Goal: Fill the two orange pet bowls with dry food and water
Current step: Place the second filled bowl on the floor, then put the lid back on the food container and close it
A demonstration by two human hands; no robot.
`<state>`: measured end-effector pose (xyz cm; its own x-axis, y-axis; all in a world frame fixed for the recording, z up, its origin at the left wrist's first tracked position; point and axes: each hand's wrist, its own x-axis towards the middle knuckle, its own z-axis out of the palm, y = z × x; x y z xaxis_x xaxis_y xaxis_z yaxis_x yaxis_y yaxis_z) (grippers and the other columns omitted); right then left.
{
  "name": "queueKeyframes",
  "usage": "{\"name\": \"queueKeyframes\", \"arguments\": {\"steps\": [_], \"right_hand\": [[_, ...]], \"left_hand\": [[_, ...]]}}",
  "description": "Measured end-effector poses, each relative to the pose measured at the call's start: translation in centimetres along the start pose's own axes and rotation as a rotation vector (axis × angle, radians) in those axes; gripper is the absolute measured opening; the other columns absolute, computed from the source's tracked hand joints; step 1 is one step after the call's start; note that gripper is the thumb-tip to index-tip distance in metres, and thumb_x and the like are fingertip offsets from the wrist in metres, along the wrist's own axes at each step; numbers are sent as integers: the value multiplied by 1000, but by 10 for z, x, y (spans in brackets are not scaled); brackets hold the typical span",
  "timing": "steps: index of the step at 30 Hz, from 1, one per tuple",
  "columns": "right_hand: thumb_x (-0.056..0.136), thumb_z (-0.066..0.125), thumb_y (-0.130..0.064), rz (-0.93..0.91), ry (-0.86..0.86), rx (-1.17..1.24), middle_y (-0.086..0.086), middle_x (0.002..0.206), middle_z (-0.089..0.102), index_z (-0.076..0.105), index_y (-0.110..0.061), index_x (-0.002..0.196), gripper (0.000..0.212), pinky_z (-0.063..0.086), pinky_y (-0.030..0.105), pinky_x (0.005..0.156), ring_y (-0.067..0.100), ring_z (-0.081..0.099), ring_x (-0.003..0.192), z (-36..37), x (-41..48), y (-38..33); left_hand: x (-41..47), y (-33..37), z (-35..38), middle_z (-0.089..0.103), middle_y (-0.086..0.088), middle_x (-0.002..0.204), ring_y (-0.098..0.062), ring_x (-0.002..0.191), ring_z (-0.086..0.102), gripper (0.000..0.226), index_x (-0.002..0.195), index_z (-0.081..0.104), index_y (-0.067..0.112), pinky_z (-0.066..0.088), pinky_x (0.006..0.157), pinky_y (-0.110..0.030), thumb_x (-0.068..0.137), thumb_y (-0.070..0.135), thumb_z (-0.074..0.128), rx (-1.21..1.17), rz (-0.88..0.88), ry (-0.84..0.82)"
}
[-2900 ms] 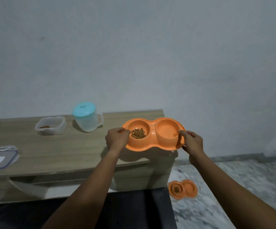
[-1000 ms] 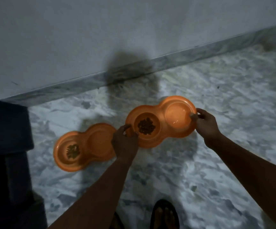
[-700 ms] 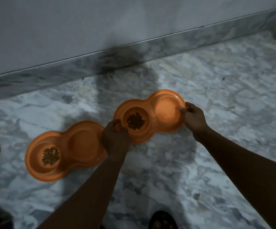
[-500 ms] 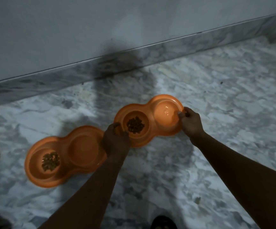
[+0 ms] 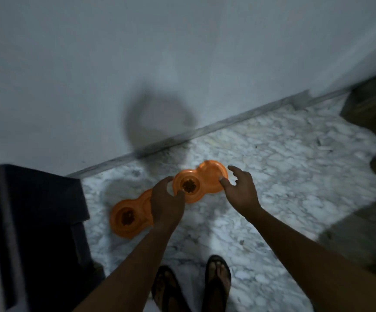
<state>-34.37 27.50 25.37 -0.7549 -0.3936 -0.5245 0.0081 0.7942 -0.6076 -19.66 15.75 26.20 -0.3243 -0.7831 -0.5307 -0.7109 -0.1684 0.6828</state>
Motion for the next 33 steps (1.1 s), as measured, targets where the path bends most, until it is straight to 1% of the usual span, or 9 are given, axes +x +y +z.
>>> {"name": "queueKeyframes", "arguments": {"steps": [3,6,10,13,15,19,26,29,33], "right_hand": [[96,66,-36,-25,7,21,10,140,50,56,-22,143,49,44,34,102,26,54,126,-44,-81,-67],[96,66,-34,-114,40,47,6,140,50,58,-25,139,45,39,27,97,23,53,126,-82,-172,-128],[96,65,-34,-174,50,126,1,141,47,59,-28,137,42,43,32,100,20,51,128,-110,-275,-186],[94,67,-36,-252,85,160,-2,137,50,61,-28,133,40,45,39,108,18,52,127,-118,-344,-218],[94,67,-36,-314,103,187,-2,136,51,62,-29,131,38,45,36,106,18,54,126,-119,-387,-236],[97,64,-36,-409,104,249,-1,137,48,60,-28,134,38,43,30,99,18,52,124,-115,-463,-261],[97,62,-39,-519,114,266,1,139,49,59,-29,134,39,45,39,106,20,51,128,-101,-578,-305],[97,62,-39,-576,112,258,0,138,51,60,-29,132,37,45,38,105,20,52,128,-84,-616,-333],[96,62,-38,-647,79,235,1,138,52,60,-29,132,37,45,37,106,18,52,128,-45,-667,-375]], "left_hand": [[-62,55,-66,56,-9,135,-25,125,52,48,130,60,15,38,105,-31,83,17,70,34,59,-14],[-134,106,-139,58,-8,132,-24,123,53,46,127,63,17,38,106,-29,82,16,71,25,162,-25],[-207,137,-216,61,-2,129,-21,123,54,46,124,62,19,37,105,-27,79,16,71,43,290,-21],[-257,153,-274,59,1,130,-16,125,52,44,124,62,19,31,101,-16,81,16,70,82,408,6],[-288,157,-312,58,1,132,-15,127,51,43,125,62,18,28,100,-14,83,15,69,94,505,31],[-341,152,-382,57,4,135,-14,127,51,43,127,61,22,30,101,-17,85,23,69,143,606,106],[-423,122,-498,54,6,138,-14,127,50,41,126,61,26,36,96,-22,86,29,69,154,654,189],[-446,107,-549,56,5,136,-17,122,54,41,124,63,27,42,97,-29,84,30,70,147,652,226],[-459,76,-624,58,3,135,-18,117,57,41,123,64,27,43,94,-27,82,29,71,146,644,269]]}}
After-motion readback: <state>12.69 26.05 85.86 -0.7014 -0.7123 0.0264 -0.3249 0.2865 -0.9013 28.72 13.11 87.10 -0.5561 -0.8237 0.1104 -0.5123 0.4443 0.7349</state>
